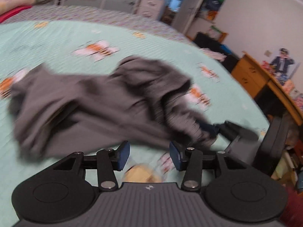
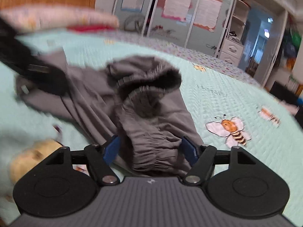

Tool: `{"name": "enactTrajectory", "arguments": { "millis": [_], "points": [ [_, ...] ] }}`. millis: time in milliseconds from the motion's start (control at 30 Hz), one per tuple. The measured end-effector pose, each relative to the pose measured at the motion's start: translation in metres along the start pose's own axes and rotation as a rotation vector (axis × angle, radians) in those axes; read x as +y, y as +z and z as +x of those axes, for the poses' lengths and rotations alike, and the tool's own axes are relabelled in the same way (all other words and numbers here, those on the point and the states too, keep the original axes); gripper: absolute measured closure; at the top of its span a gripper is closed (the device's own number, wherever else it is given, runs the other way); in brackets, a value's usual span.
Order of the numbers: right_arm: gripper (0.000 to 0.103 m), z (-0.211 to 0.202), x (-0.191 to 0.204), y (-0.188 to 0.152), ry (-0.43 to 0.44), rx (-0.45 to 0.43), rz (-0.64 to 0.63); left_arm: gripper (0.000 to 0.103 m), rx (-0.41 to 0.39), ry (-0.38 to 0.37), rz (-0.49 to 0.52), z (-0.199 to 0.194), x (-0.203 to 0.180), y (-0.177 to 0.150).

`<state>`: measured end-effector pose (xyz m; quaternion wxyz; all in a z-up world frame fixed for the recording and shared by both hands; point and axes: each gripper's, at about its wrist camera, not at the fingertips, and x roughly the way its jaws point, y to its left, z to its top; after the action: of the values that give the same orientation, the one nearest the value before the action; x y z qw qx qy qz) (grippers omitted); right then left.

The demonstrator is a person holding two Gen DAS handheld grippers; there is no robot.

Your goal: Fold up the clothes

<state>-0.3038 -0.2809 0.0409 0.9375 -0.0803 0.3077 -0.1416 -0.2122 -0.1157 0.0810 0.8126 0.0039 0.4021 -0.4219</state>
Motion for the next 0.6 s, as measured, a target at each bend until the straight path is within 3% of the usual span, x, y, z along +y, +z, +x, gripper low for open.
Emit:
{"name": "enactTrajectory", "arguments": {
  "millis": [100, 200, 333, 367, 400, 467, 600],
  "points": [
    [0.062, -0.002, -0.021, 0.010, 0.073, -0.012, 0.106, 0.052, 0.002, 0.043, -0.033, -0.013, 0.016, -0.009],
    [0.065, -0.014, -0.086, 0.011, 0.217, -0.070, 0.492, 0.051, -0.003, 0.050, -0.084, -0.020, 0.026, -0.012],
    [0.071, -0.026, -0.195, -0.026, 0.307, -0.194, 1.062, 0.051, -0.011, 0.026, -0.093, -0.024, 0.025, -0.013],
    [0.082, -0.027, -0.212, -0.037, 0.269, -0.188, 1.131, 0.051, -0.012, 0.020, -0.083, -0.023, 0.022, -0.014],
    [0.091, -0.026, -0.224, -0.049, 0.198, -0.163, 1.159, 0.050, -0.010, 0.009, -0.074, -0.022, 0.019, -0.014],
    [0.091, -0.025, -0.243, -0.072, 0.097, -0.111, 1.202, 0.050, 0.005, -0.004, -0.067, -0.017, 0.017, -0.018],
    [0.087, -0.031, -0.238, -0.099, 0.064, -0.050, 1.194, 0.050, 0.045, -0.008, -0.077, -0.005, 0.015, -0.025]
  ]
}}
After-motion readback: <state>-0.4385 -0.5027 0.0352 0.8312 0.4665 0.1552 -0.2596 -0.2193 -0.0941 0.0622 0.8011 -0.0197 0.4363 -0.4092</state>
